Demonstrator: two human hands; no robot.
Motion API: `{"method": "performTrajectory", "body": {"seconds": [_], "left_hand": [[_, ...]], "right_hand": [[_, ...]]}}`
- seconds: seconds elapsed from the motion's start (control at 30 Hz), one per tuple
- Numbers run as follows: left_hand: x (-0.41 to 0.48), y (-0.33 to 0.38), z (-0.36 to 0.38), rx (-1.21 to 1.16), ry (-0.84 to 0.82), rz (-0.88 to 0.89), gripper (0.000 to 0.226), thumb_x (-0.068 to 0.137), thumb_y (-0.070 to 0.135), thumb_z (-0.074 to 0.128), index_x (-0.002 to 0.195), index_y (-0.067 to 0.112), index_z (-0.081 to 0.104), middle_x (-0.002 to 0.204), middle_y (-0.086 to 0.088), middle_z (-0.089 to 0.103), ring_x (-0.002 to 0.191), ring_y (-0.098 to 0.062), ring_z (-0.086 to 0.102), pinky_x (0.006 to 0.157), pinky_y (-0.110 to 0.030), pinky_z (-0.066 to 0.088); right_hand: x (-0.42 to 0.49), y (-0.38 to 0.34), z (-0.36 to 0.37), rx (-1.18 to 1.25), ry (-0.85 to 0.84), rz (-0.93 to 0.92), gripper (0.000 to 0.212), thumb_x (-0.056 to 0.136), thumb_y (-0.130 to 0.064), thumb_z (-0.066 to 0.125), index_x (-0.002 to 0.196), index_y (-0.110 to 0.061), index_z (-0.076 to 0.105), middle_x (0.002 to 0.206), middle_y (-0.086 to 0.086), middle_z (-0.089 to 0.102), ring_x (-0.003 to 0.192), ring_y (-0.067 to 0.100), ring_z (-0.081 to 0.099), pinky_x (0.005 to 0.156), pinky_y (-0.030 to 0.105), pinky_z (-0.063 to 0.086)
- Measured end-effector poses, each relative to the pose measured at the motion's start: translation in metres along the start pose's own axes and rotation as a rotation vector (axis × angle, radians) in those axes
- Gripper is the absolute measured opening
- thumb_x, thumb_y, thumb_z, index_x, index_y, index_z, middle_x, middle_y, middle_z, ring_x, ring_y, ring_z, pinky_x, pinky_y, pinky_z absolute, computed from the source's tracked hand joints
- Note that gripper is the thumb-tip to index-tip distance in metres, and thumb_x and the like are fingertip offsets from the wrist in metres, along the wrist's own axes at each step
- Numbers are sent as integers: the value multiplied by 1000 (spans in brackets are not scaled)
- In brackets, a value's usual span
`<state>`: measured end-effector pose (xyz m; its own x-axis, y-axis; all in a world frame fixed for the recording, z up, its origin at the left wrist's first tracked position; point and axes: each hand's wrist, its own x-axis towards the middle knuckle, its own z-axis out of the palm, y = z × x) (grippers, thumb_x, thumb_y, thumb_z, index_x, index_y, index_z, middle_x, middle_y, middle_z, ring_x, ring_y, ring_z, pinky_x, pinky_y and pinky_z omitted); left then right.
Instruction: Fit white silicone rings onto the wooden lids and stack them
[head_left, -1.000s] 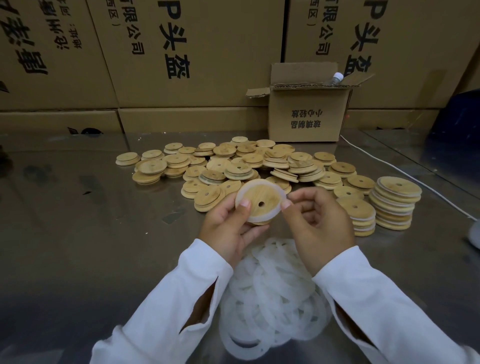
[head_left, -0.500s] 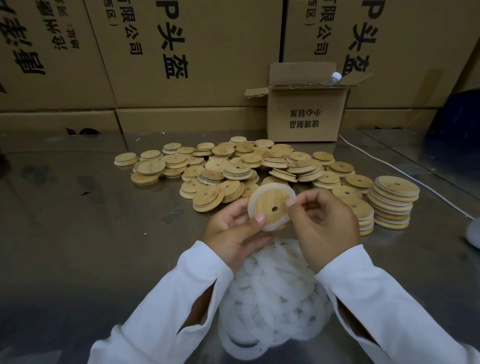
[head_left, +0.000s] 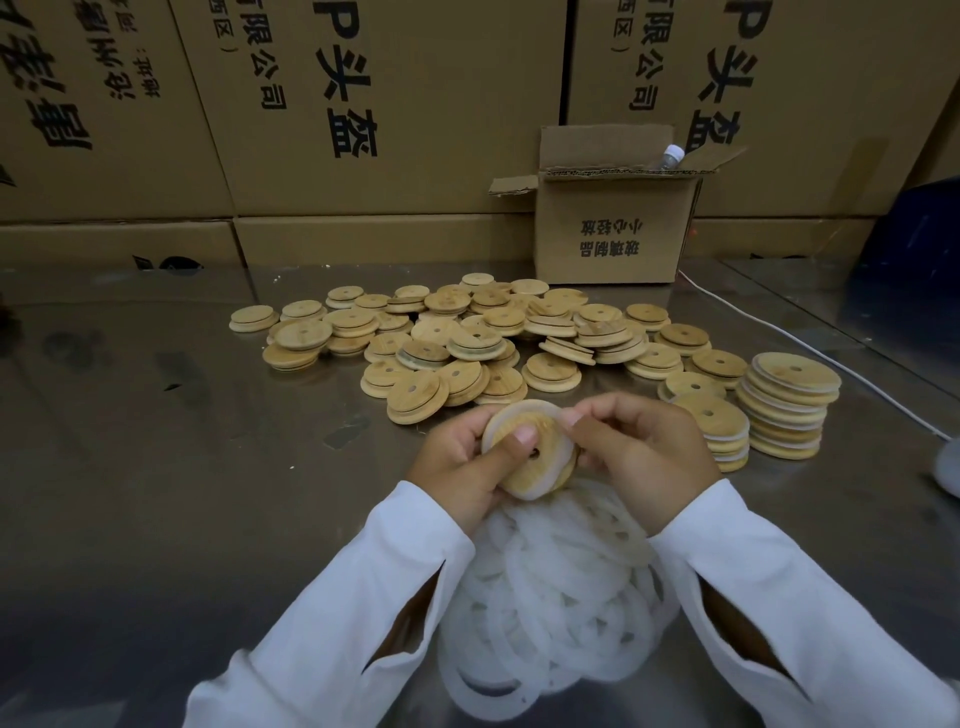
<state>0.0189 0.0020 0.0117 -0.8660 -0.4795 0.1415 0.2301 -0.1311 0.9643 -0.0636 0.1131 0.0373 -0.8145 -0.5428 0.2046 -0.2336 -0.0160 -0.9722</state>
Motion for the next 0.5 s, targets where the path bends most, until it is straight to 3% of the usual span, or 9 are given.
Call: {"method": "performTrajectory", "body": {"seconds": [0.23,0.4,0.5], "left_hand": [[2,0,0,-12,9,28,31,66,23,60,94,10,66,85,-8,68,83,-20,64,80,-40,54],[2,-2,2,-91,52,19,22,65,23,63,83,16,73,81,-5,72,77,-16,68,72,-33,57],[1,-5,2,-15,102,29,14,66,21,76,80,22,75,86,-7,72,86,-24,68,79,-40,56]], "right_hand": [[3,-4,-4,53,-2,77,20,80,-10,64,62,-15,65,48,-1,52,45,3,46,58,20,39],[0,-4,-3,29,5,-13,17,81,-9,64,65,-15,65,52,-6,56,49,2,48,51,8,40],[-4,0,-1,-86,50,-119,12,78,-11,66,68,-17,64,63,-2,58,54,4,46,53,9,40]]}}
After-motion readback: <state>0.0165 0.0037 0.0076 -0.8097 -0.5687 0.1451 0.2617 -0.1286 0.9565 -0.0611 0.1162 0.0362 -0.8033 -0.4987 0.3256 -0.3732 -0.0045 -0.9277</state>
